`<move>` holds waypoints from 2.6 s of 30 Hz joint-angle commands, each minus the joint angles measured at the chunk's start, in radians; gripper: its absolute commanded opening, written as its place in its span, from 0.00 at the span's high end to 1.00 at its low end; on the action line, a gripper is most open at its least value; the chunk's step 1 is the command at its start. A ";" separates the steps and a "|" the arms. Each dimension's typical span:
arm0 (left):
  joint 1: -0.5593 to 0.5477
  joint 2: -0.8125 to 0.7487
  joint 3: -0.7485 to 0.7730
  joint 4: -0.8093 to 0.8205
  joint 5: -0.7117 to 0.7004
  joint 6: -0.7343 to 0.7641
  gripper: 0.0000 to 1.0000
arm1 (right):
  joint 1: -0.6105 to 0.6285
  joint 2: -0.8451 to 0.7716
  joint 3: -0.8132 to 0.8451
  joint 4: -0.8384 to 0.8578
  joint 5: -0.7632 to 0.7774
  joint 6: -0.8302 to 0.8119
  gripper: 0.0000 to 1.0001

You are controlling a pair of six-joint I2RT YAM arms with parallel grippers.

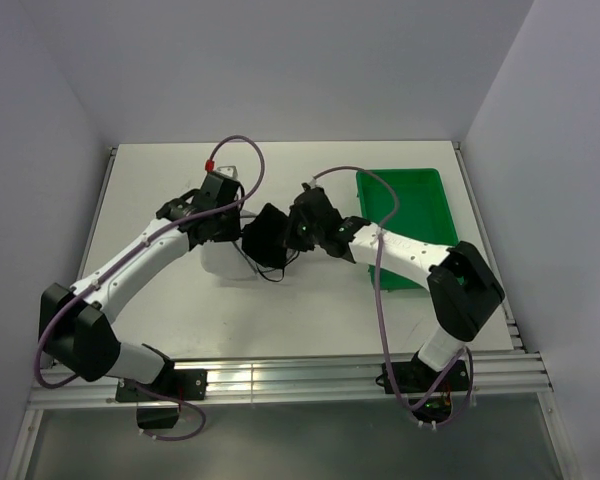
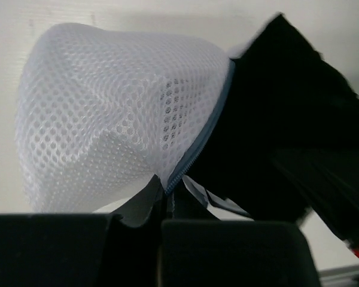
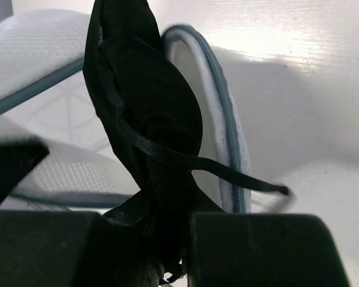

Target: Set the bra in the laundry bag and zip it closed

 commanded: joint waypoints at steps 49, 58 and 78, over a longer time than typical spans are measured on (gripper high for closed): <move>-0.006 -0.240 -0.318 0.752 0.944 -0.061 1.00 | -0.014 -0.109 0.024 0.073 -0.128 -0.173 1.00; -0.005 -0.307 -0.528 1.086 1.018 -0.318 1.00 | -0.025 -0.091 0.096 0.006 0.031 -0.044 1.00; -0.003 -0.191 -0.801 1.602 0.794 -0.788 1.00 | 0.000 -0.071 0.222 -0.367 0.390 -0.128 1.00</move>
